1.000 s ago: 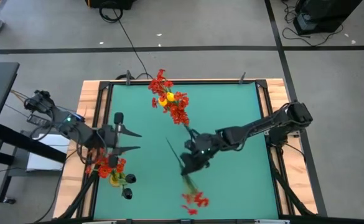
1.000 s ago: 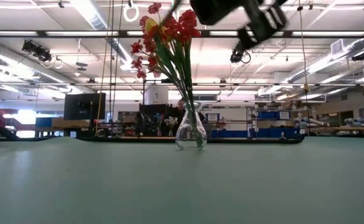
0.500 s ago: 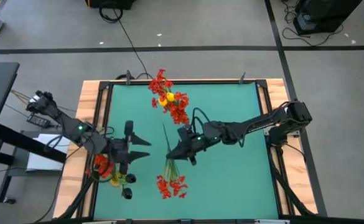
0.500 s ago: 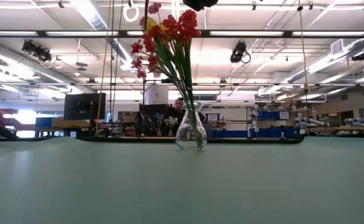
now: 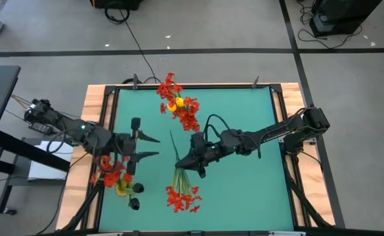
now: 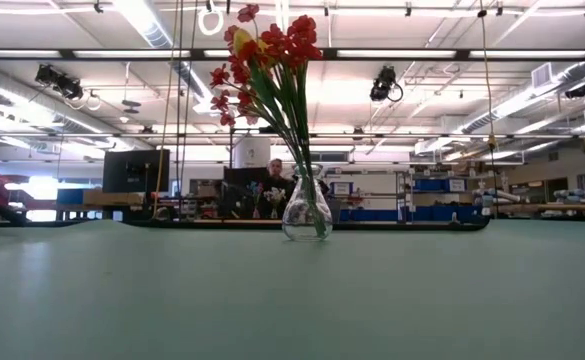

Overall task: Sort flowers into vase by color
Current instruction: Put the red flowers into the yellow vase

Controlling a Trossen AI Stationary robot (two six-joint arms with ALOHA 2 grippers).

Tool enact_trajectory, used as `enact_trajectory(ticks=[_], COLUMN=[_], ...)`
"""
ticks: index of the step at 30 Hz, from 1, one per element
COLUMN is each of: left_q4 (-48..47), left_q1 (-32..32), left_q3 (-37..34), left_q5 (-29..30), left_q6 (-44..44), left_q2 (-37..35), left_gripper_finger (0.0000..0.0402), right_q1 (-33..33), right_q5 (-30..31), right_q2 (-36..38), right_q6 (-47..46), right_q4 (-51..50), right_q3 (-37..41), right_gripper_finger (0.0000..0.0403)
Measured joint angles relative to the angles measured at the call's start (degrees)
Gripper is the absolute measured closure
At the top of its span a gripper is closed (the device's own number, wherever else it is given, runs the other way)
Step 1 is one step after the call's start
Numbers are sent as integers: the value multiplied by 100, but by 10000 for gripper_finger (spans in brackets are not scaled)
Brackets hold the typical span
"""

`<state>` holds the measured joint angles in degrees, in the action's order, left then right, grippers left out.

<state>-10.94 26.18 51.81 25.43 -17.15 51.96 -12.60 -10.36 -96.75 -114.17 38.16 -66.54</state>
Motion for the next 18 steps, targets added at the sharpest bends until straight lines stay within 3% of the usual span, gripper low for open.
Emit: enact_trajectory(ticks=[18], left_q4=[-329], left_q1=[-718], left_q3=[1213], left_q5=[-1238], left_q6=[-1699], left_q2=[1499], left_gripper_finger=[219], right_q1=[-76], right_q5=[167], right_q2=[0], right_q6=[-487], right_q4=[251], right_q3=[0], right_gripper_finger=[373])
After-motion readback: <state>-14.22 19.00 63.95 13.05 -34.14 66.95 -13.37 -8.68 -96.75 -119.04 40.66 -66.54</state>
